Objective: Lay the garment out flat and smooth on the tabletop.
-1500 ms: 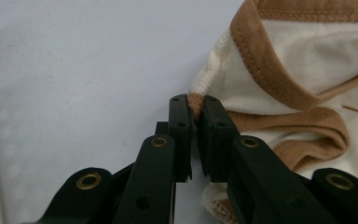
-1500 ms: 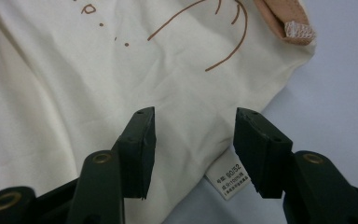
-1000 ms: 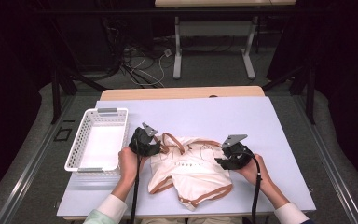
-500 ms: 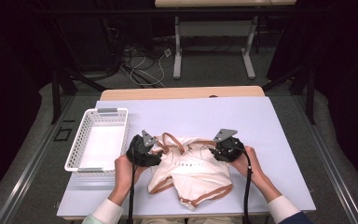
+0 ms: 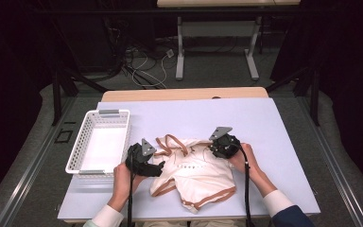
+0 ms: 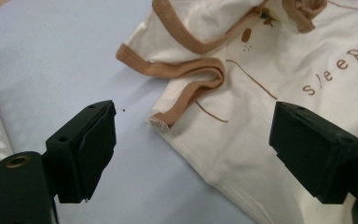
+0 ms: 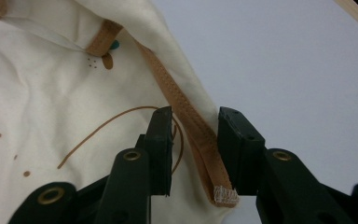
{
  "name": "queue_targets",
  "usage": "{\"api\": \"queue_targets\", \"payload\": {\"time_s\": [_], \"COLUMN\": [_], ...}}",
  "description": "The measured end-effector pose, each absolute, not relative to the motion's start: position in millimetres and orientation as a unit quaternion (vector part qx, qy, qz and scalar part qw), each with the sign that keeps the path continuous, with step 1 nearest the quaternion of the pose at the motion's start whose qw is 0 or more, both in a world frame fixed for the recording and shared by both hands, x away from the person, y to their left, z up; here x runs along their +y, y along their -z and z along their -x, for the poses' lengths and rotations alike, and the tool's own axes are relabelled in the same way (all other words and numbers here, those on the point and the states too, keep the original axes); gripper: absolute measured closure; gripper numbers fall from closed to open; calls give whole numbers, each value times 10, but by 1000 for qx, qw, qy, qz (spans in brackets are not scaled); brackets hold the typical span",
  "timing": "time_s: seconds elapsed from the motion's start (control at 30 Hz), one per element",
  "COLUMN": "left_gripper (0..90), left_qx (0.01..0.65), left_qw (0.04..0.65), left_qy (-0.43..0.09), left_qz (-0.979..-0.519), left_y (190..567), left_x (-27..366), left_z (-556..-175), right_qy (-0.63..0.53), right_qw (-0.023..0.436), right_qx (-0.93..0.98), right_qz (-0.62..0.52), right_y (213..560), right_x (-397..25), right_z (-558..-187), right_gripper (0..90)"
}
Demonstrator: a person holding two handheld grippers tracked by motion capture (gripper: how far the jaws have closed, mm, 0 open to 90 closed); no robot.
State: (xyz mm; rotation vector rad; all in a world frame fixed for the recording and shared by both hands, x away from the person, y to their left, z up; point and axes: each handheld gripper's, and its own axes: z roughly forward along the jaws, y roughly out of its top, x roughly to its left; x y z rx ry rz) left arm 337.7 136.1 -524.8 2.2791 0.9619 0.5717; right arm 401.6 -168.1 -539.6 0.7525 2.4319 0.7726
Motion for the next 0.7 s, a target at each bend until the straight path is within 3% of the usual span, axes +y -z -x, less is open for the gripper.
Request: {"api": "queue_targets", "payload": {"time_s": [0.13,0.23,0.6,0.63,0.7], "left_gripper": [132,129,96,84,58], "left_qx": [363,364,361,360,362], "left_qw": [293,295,297,296,297], "left_qy": [-211,-210,-211,-209,-208], "left_qz": [-859,-858,-859,-860,-859], "left_y": [5271,5278,5305,5302,5300], "left_x": [1369,1384,1419,1423,1429], "left_z": [-3344,-3331,-3289,-3284,-3267], "right_qy": [-276,-279,-286,-288,-302], "right_qw": [246,245,237,232,218], "right_qx": [889,884,876,877,877], "right_qz": [-270,-285,-309,-306,-302], "right_y": [5436,5427,5410,5404,5382], "right_x": [-1637,-1630,-1698,-1710,-1711], "right_z": [-4046,-4064,-4212,-4212,-4181], "right_gripper": [849,900,900,880,729]}}
